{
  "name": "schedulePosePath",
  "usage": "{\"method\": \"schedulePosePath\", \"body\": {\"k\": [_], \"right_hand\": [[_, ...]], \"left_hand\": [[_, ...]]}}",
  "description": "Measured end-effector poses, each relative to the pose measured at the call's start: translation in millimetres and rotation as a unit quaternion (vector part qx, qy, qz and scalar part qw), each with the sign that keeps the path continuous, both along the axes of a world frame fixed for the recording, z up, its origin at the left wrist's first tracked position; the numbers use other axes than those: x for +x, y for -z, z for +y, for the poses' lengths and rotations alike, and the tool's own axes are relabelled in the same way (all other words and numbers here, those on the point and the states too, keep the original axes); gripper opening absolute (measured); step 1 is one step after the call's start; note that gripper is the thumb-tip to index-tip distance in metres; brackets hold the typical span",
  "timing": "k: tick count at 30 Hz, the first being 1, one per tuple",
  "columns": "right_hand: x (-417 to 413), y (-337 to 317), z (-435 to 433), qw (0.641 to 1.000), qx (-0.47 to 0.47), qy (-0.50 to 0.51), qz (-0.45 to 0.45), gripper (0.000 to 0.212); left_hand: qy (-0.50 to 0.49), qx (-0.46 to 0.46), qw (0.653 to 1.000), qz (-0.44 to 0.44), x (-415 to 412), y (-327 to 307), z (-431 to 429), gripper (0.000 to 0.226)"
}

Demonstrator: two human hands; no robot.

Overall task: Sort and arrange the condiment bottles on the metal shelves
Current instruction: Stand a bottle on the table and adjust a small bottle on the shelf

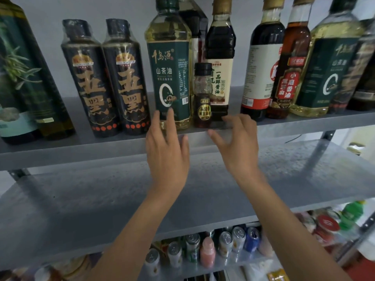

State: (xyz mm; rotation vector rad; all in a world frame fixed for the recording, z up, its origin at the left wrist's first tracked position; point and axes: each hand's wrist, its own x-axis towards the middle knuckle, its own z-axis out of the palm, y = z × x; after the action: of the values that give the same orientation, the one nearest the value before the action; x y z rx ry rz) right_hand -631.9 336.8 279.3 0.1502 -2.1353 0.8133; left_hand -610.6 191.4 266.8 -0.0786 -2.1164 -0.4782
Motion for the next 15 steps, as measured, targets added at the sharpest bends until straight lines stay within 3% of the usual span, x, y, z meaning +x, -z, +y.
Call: {"method": "schedulePosePath", "body": {"k": [3,6,9,11,14,15], "right_hand": [[24.1,36.7,21.6,0.992,0.107,0.058,0.012,0.055],[56.7,81.7,49.6,0.98,0.165,0.083,-0.07,0.061],[101.1,130.1,80.8,0.944,0.2,0.142,-0.219,0.067],[139.3,161.7,102.1,0.911,0.188,0.181,-0.319,0.071],[204.7,205.1,134.2,0.86,0.143,0.242,-0.426,0.079],[226.2,217.3,142.7,0.844,0.129,0.264,-0.449,0.073]], "left_hand": [[0.022,-0.086,0.996,-0.012,23.6,42.8,-3.5,0.052],[0.051,-0.156,0.975,-0.153,48.5,99.7,10.4,0.058],[0.076,-0.205,0.909,-0.354,73.7,137.4,41.8,0.068],[0.105,-0.26,0.845,-0.456,88.7,154.0,66.6,0.069],[0.19,-0.324,0.793,-0.48,109.9,178.7,105.5,0.067],[0.219,-0.358,0.753,-0.506,116.7,186.3,119.5,0.067]]}}
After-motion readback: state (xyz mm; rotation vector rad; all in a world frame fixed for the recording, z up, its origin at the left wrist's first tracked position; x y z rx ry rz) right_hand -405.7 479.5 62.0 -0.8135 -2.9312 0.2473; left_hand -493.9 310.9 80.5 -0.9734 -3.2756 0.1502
